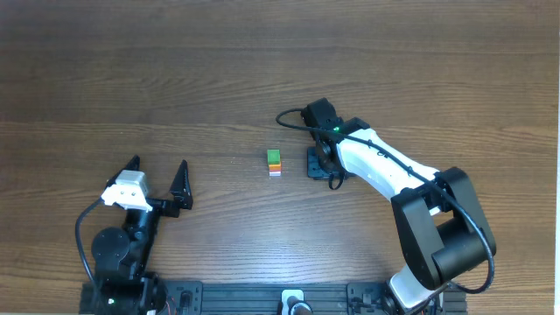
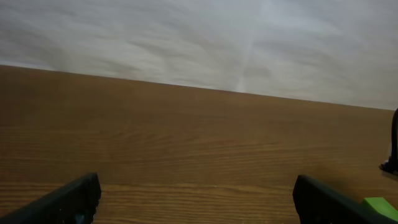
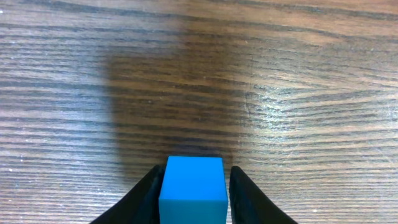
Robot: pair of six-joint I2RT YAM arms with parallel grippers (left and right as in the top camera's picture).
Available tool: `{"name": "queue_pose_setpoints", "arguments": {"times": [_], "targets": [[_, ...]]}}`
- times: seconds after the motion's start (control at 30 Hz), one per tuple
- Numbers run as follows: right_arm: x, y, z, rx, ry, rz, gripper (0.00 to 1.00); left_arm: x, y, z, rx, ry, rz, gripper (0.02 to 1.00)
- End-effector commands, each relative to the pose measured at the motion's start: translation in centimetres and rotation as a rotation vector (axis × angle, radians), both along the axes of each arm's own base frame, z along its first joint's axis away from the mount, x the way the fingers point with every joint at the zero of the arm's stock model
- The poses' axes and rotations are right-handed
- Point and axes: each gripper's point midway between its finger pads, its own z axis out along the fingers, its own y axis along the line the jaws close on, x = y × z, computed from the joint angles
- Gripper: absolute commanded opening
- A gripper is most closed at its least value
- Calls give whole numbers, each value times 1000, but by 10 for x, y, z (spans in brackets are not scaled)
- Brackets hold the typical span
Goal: Stack Cubes
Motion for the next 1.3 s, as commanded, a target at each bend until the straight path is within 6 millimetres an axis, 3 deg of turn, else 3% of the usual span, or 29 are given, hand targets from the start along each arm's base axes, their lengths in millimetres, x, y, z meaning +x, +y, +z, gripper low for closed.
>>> {"name": "queue_pose_setpoints", "arguments": {"times": [0.03, 0.37, 0.83, 1.1, 1.3], "targets": [[-2, -2, -3, -1, 12, -5, 283, 0, 0, -1, 15, -4, -2, 996], [-2, -1, -3, 5, 12, -12, 156, 0, 0, -1, 14, -4, -2, 998], [5, 3, 17, 34, -39, -9, 143, 0, 0, -1, 14, -3, -2, 998], [6, 4, 60, 71, -117, -9, 137, 0, 0, -1, 14, -4, -2, 998], [5, 12, 116, 94, -201, 22, 130, 0, 0, -1, 14, -4, -2, 998]]}}
